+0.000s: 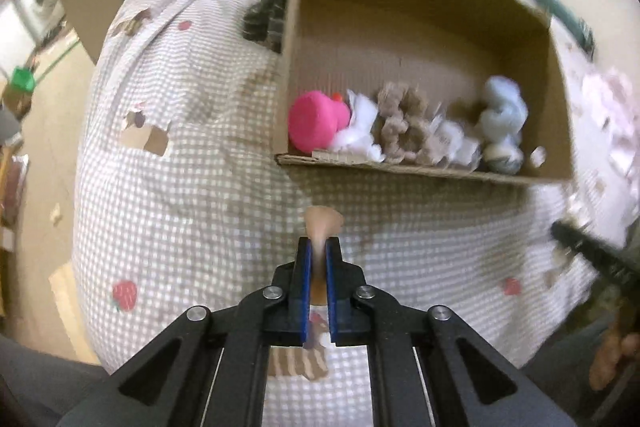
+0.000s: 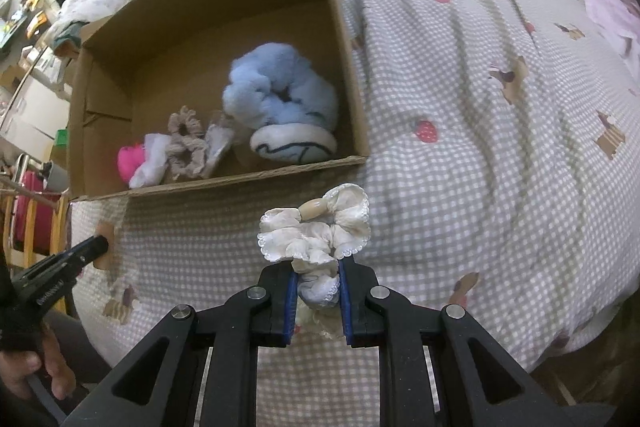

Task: Organize soft objects
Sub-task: 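Carry the lace scrunchie and tan piece into the box and open both tools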

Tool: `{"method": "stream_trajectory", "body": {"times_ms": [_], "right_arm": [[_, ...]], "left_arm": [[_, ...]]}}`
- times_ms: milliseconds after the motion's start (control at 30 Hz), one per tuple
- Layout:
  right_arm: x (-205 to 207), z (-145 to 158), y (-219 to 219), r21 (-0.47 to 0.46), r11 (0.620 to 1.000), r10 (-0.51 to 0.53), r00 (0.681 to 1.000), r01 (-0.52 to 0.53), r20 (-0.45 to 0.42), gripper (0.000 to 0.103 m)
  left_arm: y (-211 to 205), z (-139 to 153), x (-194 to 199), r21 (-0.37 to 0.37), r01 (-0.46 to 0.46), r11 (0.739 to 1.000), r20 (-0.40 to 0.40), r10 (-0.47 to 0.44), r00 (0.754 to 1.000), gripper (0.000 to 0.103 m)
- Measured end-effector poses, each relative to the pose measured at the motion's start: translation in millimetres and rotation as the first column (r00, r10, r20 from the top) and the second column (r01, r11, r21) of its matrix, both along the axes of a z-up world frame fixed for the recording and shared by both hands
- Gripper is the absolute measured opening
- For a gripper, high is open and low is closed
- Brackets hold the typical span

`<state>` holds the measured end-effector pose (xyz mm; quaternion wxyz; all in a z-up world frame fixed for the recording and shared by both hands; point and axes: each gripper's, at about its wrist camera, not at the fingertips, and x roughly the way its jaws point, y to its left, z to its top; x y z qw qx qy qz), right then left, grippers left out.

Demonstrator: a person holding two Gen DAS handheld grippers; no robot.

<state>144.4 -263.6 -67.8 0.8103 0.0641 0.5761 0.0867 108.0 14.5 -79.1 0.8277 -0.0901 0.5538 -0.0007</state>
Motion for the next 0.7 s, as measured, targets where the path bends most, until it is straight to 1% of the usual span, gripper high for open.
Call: {"method": "stream_trajectory", "body": {"times_ms": [67, 133, 200, 300, 333, 433, 467, 533, 633, 700], "right_arm": [[2.0, -0.1, -5.0, 0.024, 1.000, 0.013, 1.000, -0.013, 0.010, 0.019], [-3.7, 9.2, -3.2, 0.038, 0.999, 0.022, 0.999, -0.023, 0.032, 0.019], [-12.6, 22.2, -6.4, 0.058, 0.998, 0.028, 0.998, -0.031, 0.053, 0.019], [-18.6, 35.9, -10.0, 0.095, 0.995, 0.027, 0.997, -0.034, 0.072, 0.019], [-19.0, 40.2, -11.3, 0.104, 0.994, 0.024, 0.997, -0.032, 0.075, 0.019], [-19.2, 52.7, -9.2, 0.129, 0.991, 0.016, 0.995, -0.029, 0.096, 0.019], [-19.2, 56.6, -6.6, 0.134, 0.991, 0.013, 0.994, -0.028, 0.107, 0.019], [-18.1, 64.8, -4.3, 0.151, 0.988, 0.005, 0.991, -0.024, 0.131, 0.019], [-11.9, 70.6, 0.7, 0.171, 0.985, -0.011, 0.987, -0.016, 0.159, 0.019], [-8.7, 75.0, 0.7, 0.179, 0.984, -0.025, 0.984, -0.007, 0.177, 0.019]], "left_arm": [[1.2, 15.9, -10.2, -0.034, -0.018, 0.999, 0.052, 0.019, 0.998, 0.006], [2.1, 31.3, -20.3, -0.060, -0.023, 0.998, 0.103, 0.029, 0.994, 0.006], [2.4, 43.1, -26.5, -0.068, -0.023, 0.997, 0.141, 0.032, 0.990, 0.006], [-3.3, 59.1, -31.1, -0.060, -0.028, 0.998, 0.179, 0.038, 0.983, 0.006], [-2.9, 62.1, -27.3, -0.066, -0.031, 0.997, 0.178, 0.042, 0.983, 0.006], [-3.8, 60.6, -17.6, -0.099, -0.045, 0.994, 0.132, 0.058, 0.990, 0.006], [-4.4, 60.7, -12.7, -0.100, -0.044, 0.994, 0.129, 0.057, 0.990, 0.006], [-9.4, 69.6, -9.1, -0.083, -0.025, 0.996, 0.152, 0.038, 0.988, 0.006], [-12.7, 80.6, 0.8, -0.032, 0.003, 0.999, 0.182, 0.003, 0.983, 0.006], [-10.5, 85.1, 8.7, -0.019, 0.009, 1.000, 0.194, -0.006, 0.981, 0.006]]}}
